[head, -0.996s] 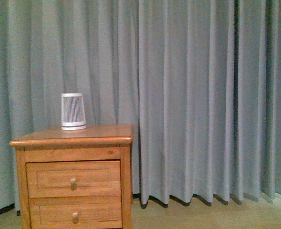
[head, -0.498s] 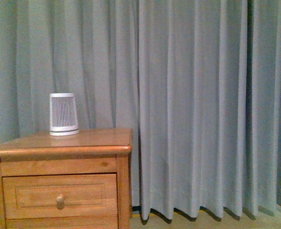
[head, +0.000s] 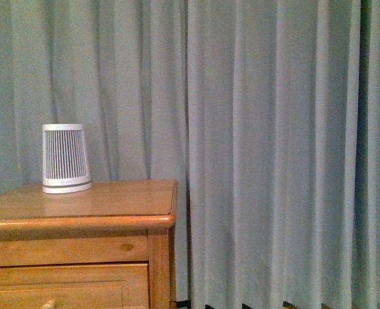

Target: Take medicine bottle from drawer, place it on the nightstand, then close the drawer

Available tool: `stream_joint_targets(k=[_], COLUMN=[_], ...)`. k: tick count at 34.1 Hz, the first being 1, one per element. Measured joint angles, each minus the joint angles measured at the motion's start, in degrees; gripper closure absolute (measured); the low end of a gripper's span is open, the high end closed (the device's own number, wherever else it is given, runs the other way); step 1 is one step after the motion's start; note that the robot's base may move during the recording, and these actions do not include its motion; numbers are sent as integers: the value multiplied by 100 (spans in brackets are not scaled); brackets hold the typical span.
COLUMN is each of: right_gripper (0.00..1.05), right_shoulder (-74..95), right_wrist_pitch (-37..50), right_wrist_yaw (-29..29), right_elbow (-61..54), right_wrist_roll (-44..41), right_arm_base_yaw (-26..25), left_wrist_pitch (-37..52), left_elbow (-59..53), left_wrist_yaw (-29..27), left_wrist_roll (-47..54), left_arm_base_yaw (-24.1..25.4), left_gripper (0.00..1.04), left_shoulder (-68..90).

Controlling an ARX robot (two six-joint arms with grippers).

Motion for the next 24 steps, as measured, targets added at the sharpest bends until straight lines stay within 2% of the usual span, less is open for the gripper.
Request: stream_joint_targets(k=[2, 5, 8, 12, 21, 24], right_gripper=[7, 7, 7, 7, 7, 7], right_shoulder=[0, 0, 0, 0, 0, 0], right_wrist_pitch=[0, 0, 0, 0, 0, 0], right_wrist_yaw=[0, 0, 0, 0, 0, 0], right_elbow=[0, 0, 0, 0, 0, 0], right_wrist_roll=[0, 0, -2, 0, 0, -2], right_arm_base_yaw=[0, 0, 0, 0, 0, 0], left_wrist_pitch=[223, 1598, 3501, 5215, 6109, 6284], left_elbow=[20, 26, 258, 894, 2594, 3027], left_wrist_yaw=[245, 566, 431, 225, -146, -144], left_wrist_roll=[-136, -175, -125, -17, 7, 107], left_arm_base_yaw=[109, 339, 374, 136, -269, -330], left_gripper=[7, 7, 7, 7, 7, 7], left_shoulder=[647, 2092, 4179, 6489, 9211, 9654])
